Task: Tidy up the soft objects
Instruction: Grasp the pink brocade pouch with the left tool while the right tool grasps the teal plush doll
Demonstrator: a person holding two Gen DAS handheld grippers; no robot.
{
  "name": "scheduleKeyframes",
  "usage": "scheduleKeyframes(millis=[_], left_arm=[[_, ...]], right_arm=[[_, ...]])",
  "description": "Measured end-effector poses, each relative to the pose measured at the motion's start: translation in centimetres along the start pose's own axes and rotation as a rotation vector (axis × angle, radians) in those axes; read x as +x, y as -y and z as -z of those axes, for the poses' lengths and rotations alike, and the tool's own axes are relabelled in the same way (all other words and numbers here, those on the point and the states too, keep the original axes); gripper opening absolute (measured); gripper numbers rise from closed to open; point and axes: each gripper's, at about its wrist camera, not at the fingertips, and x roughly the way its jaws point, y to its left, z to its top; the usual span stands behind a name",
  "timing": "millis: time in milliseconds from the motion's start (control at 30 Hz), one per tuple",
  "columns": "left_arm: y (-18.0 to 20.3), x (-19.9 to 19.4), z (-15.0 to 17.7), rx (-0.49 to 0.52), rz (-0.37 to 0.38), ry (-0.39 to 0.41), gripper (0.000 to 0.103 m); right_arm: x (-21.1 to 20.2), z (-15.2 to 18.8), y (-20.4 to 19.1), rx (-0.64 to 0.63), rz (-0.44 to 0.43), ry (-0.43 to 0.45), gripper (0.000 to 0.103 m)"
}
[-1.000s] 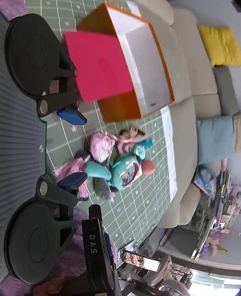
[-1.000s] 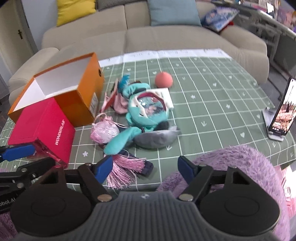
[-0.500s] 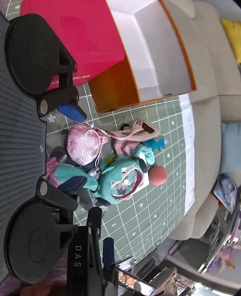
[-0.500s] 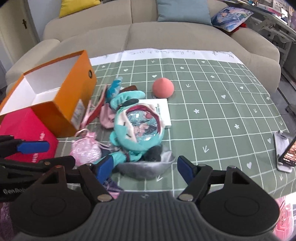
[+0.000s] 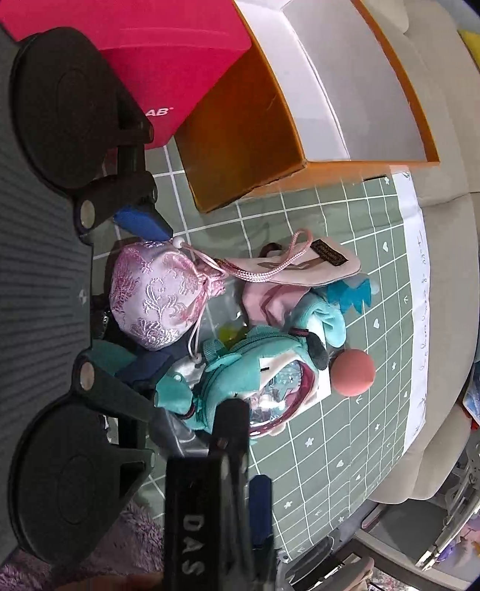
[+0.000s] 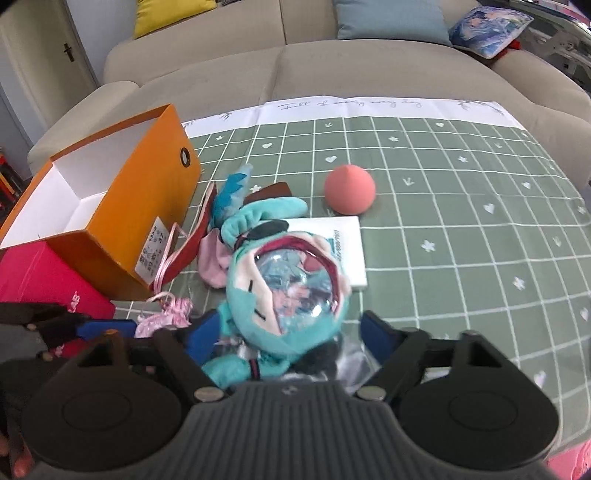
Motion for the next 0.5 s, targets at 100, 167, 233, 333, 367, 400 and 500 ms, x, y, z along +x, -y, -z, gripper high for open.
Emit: scheduleKeyframes(millis=[100,167,233,333,367,400,500], left_arm=[[-0.1,0.3,0.1,0.007,0.000,0.006,0.073],[-0.1,0.4,0.1,-0.001,0.005,0.009,0.070],[-0.1,0.4,0.1,0.000,0.006,0.016,0.068],[-0.1,0.3,0.1,-0.003,0.008,0.023,0.065],[-0.1,0.3,0.1,-0.008,0.011,0.025,0.064],[-0.2,0.2,0.1,-0.015,0.014,0.028,0.062],[-0.3,0.0,0.1,-0.024,0.020,0.040,0.060]], right_arm=[[1.6,-0.5,-0.1,-0.018,-0.004,-0.012,0.092],[2.9,-0.7,-0.1,-0.026,0.001,-0.046,0.094],[3.8,-0.7,-0.1,-0.027,0.014,-0.064,0.094],[4.2,-0.8,-0.4,-0.043,0.026,-0.048,0.091],[4.2,-0.8,-0.5,-0.047,0.023,-0.049,0.084],[4.2,-0.7,-0.6,-0.052,0.014,-0.049,0.081],[3.8,-0.4,-1.0,-0.080,0.024,-0.035,0.075]])
